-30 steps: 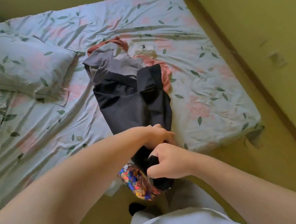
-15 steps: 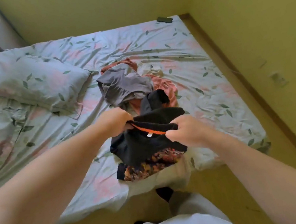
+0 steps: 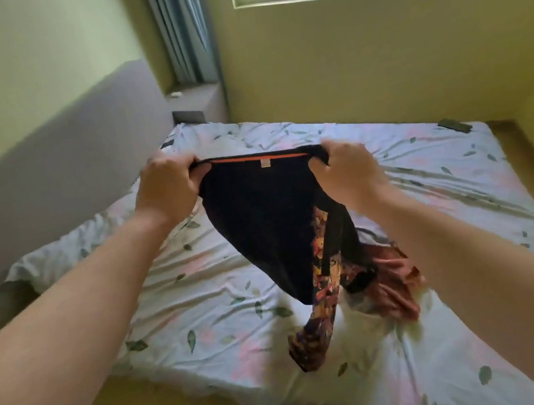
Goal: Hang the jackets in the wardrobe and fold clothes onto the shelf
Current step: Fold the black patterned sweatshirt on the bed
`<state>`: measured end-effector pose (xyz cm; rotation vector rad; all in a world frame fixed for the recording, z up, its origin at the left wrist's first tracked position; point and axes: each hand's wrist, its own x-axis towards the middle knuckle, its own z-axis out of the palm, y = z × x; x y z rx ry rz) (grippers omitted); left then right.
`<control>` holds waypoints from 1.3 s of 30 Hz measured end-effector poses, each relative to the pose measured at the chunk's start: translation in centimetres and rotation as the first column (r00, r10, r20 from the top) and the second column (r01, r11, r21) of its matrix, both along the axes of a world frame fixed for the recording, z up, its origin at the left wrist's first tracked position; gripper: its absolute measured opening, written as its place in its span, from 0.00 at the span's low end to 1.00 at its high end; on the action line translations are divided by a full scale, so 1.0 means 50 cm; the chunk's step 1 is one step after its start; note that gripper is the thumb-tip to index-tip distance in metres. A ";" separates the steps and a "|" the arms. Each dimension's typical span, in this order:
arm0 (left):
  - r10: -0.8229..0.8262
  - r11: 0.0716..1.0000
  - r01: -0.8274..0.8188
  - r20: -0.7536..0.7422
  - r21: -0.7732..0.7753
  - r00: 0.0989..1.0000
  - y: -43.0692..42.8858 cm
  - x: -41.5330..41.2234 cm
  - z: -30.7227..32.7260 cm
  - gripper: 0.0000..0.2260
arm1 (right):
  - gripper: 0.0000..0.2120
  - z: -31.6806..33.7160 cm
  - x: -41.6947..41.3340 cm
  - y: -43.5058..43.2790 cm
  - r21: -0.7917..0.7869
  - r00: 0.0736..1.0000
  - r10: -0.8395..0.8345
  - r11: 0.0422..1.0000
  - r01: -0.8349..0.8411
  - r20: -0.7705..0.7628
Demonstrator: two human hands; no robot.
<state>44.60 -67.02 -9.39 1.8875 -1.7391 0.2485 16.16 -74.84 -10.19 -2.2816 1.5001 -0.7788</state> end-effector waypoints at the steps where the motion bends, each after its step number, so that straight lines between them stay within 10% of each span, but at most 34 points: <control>1: 0.029 0.999 -0.029 0.012 -0.042 0.999 0.013 0.011 0.020 0.13 | 0.08 0.022 0.020 -0.010 -0.049 1.000 0.004 0.999 -0.005 -0.013; 7: 0.094 0.973 -0.109 -0.080 -0.205 0.992 0.073 0.049 0.122 0.13 | 0.10 0.119 0.096 -0.064 -0.081 0.998 0.054 0.995 -0.052 0.017; 11: 0.109 0.955 -0.133 -0.100 -0.267 0.989 0.093 0.069 0.156 0.14 | 0.11 0.147 0.126 -0.068 0.172 0.936 0.083 0.974 -0.149 0.341; 17: 0.292 0.942 -0.261 0.134 -0.211 0.947 0.143 0.091 0.169 0.21 | 0.10 0.152 0.182 -0.048 0.324 0.835 0.026 0.914 -0.243 0.550; 23: 0.241 0.934 -0.269 0.140 0.235 0.960 0.205 0.171 0.138 0.22 | 0.17 0.130 0.205 -0.051 -0.072 0.948 0.270 0.963 -0.261 0.169; 27: 0.413 0.872 -0.415 0.064 0.260 0.909 0.241 0.226 0.060 0.15 | 0.29 0.095 0.219 -0.035 0.018 0.734 0.546 0.807 -0.590 -0.405; 30: 0.516 0.829 -0.515 0.058 0.215 0.855 0.261 0.235 0.017 0.19 | 0.16 0.055 0.236 -0.036 -0.038 0.702 0.433 0.837 -0.546 -0.565; 32: 0.569 0.785 -0.559 0.047 0.268 0.821 0.267 0.237 -0.005 0.19 | 0.01 0.039 0.243 -0.034 -0.083 0.806 0.343 0.898 -0.432 -0.483; 39: 0.655 0.687 -0.536 -0.098 0.490 0.749 0.270 0.241 -0.023 0.27 | 0.04 0.026 0.264 -0.047 0.215 0.994 0.104 0.971 -0.105 0.015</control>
